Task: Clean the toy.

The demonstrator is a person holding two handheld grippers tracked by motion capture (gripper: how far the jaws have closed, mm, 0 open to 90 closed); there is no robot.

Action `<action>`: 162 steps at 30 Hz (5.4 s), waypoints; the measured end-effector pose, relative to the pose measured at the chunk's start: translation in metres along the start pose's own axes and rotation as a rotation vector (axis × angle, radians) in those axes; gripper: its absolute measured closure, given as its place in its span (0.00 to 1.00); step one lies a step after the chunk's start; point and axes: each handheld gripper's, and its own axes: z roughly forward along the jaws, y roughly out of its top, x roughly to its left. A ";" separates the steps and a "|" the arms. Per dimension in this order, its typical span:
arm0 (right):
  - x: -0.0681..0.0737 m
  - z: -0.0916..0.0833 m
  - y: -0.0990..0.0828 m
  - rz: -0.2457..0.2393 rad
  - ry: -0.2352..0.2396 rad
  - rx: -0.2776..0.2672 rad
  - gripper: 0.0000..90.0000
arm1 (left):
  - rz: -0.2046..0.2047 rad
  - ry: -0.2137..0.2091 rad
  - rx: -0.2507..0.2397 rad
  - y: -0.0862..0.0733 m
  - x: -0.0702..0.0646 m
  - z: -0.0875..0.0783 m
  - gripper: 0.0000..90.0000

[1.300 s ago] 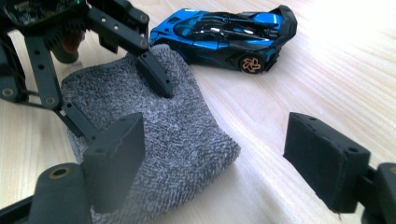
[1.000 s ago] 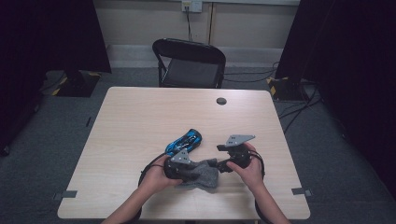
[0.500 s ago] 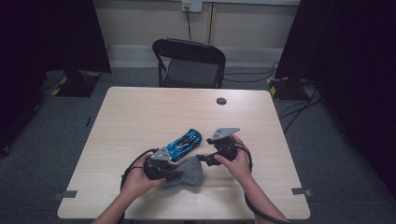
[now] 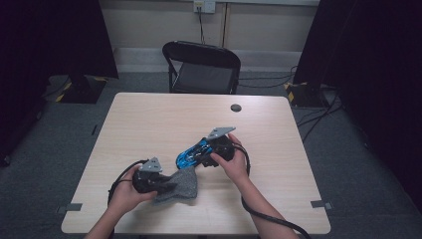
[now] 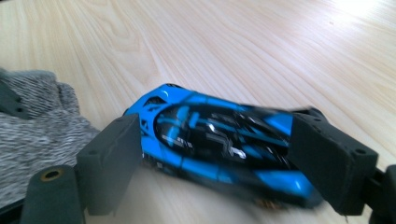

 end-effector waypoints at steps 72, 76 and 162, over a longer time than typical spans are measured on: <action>0.008 0.035 -0.003 -0.092 -0.041 0.070 0.12 | -0.228 0.169 0.068 -0.015 0.040 -0.009 0.77; 0.007 0.035 -0.002 -0.093 -0.039 0.073 0.12 | -0.247 0.211 0.052 -0.016 0.047 -0.010 0.77; 0.008 0.035 -0.002 -0.085 -0.046 0.078 0.11 | -0.149 0.079 0.100 -0.010 0.036 -0.012 0.81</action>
